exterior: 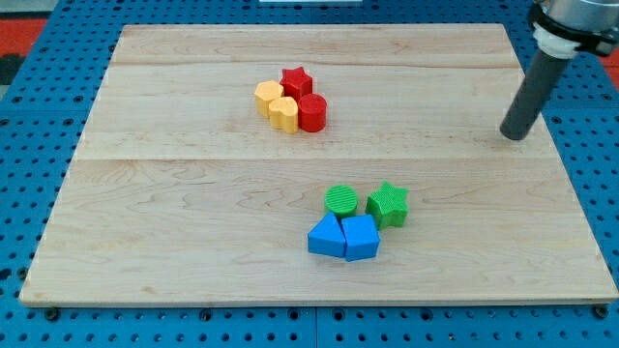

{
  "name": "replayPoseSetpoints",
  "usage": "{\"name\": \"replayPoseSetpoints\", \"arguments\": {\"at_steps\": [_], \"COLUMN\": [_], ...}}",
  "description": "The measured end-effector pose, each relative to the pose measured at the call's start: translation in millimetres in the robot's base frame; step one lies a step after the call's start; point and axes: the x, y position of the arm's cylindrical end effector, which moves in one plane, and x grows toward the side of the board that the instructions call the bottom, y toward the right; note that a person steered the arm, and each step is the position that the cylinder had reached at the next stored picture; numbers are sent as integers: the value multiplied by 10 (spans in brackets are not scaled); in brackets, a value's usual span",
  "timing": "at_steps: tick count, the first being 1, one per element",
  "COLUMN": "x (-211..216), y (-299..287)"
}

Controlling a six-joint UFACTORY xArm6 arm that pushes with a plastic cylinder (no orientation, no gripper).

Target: Place the cube at the top left of the board

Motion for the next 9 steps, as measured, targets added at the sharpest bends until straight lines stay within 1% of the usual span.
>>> {"name": "replayPoseSetpoints", "arguments": {"at_steps": [1,2,3,4,5,6,7,8,9], "x": [-121,454,1403,1602,1602,1600,1408,1582,1587], "y": [-193,-98,-168,-779,-1559,-2087,-2504,-2630,-2651]}}
